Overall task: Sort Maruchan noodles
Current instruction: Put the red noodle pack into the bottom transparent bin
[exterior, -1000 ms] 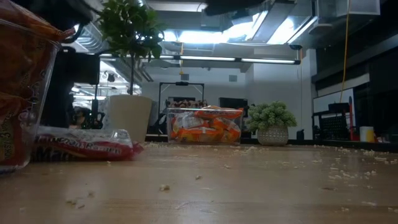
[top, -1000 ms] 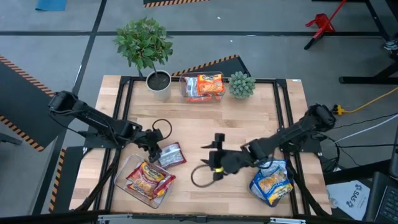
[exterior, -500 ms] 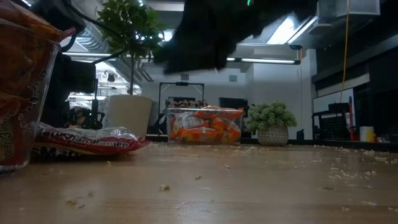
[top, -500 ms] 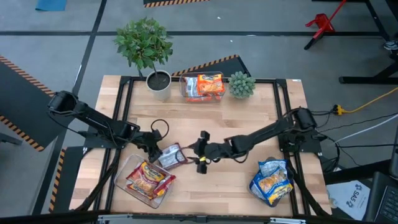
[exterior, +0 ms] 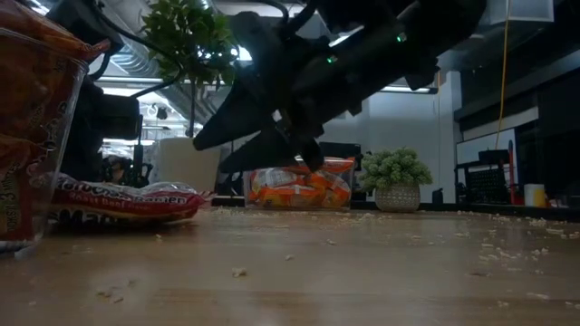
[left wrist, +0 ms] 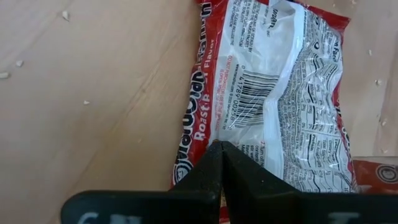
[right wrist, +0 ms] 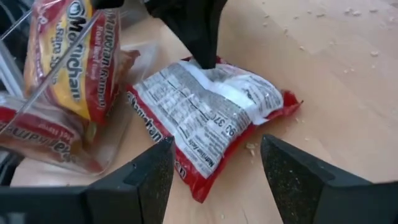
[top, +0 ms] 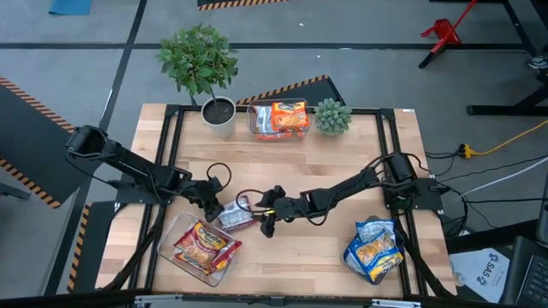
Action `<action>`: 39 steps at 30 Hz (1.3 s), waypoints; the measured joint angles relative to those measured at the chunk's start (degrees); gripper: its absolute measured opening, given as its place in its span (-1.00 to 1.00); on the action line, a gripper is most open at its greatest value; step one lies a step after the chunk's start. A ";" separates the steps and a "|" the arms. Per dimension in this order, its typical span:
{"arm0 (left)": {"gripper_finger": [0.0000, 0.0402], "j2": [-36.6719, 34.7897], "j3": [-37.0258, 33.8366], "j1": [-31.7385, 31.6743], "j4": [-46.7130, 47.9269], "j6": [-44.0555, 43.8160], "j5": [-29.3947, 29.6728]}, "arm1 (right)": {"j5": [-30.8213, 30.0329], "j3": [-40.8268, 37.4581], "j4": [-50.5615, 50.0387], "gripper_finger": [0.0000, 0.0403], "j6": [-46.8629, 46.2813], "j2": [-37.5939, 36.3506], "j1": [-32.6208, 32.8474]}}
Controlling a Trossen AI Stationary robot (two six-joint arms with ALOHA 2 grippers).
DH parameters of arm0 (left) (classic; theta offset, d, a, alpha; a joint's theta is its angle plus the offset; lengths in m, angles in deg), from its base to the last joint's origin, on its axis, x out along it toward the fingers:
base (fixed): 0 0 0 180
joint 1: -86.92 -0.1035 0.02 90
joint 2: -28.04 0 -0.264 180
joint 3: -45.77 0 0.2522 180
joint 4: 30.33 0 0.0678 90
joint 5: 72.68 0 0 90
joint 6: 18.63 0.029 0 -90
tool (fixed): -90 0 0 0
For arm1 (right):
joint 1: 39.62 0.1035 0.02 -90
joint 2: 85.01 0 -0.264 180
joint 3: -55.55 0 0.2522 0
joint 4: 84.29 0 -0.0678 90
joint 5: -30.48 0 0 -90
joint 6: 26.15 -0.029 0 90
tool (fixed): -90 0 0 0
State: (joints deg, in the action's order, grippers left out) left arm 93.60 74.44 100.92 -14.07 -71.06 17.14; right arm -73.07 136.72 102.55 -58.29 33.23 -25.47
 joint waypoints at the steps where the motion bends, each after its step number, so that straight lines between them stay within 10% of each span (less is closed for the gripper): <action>1: -1.00 0.00 -0.21 0.00 -0.50 -0.08 0.02 | -0.14 0.01 -0.03 0.11 -0.60 0.02 0.02; 33: -1.00 0.13 -1.22 -2.00 -5.51 -0.98 2.65 | 1.13 8.80 -1.07 0.10 -9.24 10.20 -1.14; 39: -1.00 0.13 -1.22 -1.99 -5.81 -0.46 3.69 | 1.36 9.41 -2.94 -0.17 -9.22 10.29 -1.16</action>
State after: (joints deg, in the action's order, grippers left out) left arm 93.73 73.23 98.94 -19.88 -71.52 20.82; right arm -71.71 146.12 99.61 -67.51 43.52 -26.63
